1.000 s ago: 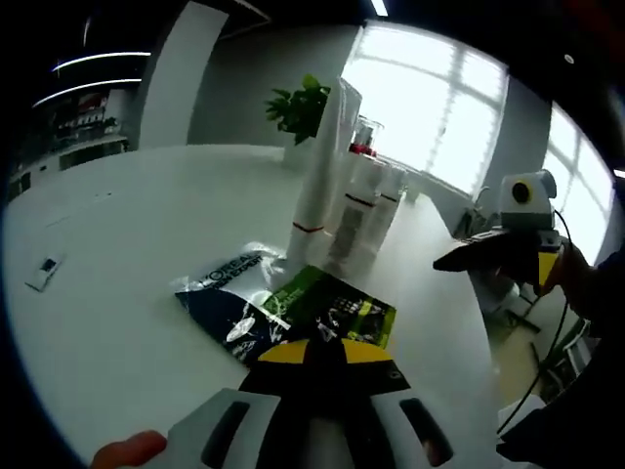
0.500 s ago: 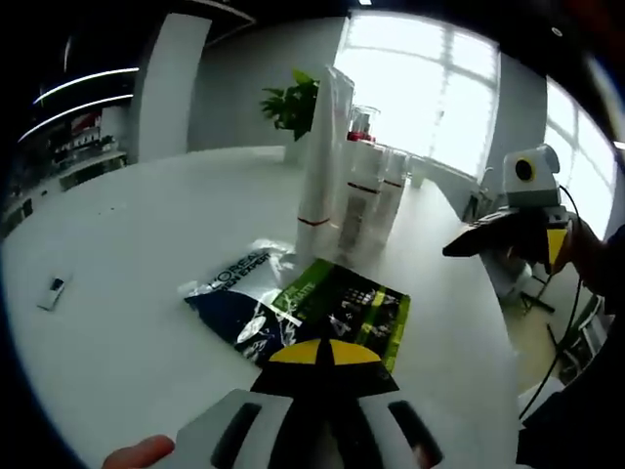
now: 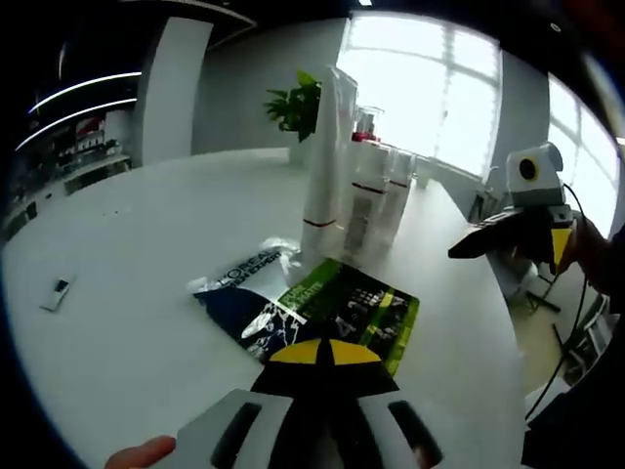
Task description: Arrange the skincare products in the storage area until every visible bottle or jar stands upright without overlapping.
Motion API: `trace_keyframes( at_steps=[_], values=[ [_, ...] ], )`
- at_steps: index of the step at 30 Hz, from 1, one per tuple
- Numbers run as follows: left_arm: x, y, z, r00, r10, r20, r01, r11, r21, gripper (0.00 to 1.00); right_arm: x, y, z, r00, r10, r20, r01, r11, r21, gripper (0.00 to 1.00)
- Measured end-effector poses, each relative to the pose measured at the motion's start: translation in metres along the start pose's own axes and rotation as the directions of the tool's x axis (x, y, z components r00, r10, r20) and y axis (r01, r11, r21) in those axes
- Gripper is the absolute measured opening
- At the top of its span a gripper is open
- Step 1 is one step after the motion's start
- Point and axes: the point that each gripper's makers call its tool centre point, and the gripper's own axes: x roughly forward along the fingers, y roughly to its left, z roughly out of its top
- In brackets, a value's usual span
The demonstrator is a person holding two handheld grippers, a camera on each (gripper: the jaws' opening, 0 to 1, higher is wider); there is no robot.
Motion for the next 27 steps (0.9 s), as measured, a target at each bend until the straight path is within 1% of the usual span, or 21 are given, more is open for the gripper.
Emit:
trace_keyframes(
  at_steps=[16, 17, 20, 27],
  values=[
    [0.000, -0.002, 0.000, 1.000, -0.006, -0.009, 0.006, 1.000, 0.000, 0.00, 0.002, 0.002, 0.001, 1.000, 0.003, -0.004, -0.003, 1.000, -0.005, 0.63],
    [-0.002, 0.000, 0.001, 1.000, -0.002, -0.004, 0.002, 1.000, -0.013, 0.00, 0.002, 0.002, 0.002, 1.000, 0.001, -0.004, -0.001, 1.000, -0.007, 0.63],
    [-0.006, -0.001, 0.006, 1.000, -0.016, 0.023, 0.017, 0.999, -0.038, 0.00, 0.001, 0.002, 0.003, 1.000, -0.001, -0.002, 0.001, 1.000, -0.008, 0.63],
    [-0.012, -0.001, 0.011, 0.999, -0.012, 0.050, 0.013, 1.000, -0.028, 0.03, 0.002, 0.003, 0.001, 1.000, -0.003, -0.005, 0.003, 1.000, -0.007, 0.63]
  ],
)
